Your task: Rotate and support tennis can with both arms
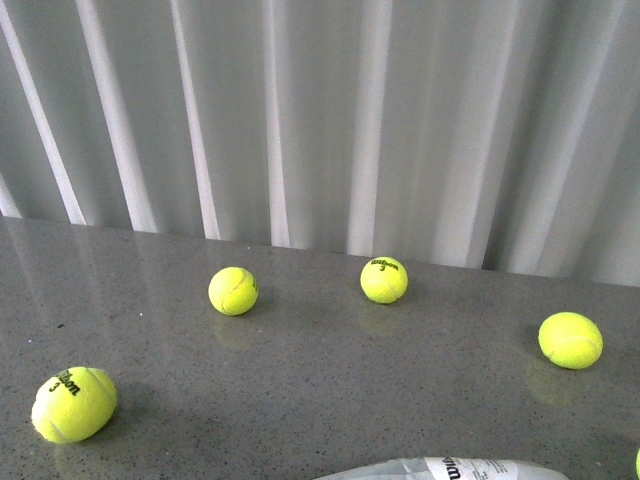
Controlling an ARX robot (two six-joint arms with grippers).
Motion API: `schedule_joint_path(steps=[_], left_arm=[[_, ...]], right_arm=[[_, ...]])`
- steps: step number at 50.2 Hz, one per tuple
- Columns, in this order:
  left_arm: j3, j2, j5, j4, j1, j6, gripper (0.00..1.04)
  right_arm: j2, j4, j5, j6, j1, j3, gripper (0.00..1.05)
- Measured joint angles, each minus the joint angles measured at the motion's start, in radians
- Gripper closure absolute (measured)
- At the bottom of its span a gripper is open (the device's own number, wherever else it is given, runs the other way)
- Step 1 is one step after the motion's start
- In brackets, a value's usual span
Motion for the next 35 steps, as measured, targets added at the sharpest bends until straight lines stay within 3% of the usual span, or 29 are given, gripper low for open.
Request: schedule_joint_path(steps=[4,8,35], left_arm=[[0.0,0.0,0.0,0.0,0.0,0.0,0.07],[0.0,0.0,0.001,0.0,0.0,0.0,0.07],[0.0,0.0,0.0,0.0,0.0,0.0,0.07]], right_arm=[[-0.044,-0.026,0.094,0.002,0.07,-0.021,1.01],[-0.089,-0.049,0.105,0.002,0.116,-0.037,1.01],[-0.261,-0.149,0.112,0.003,0.117,-0.1,1.01]])
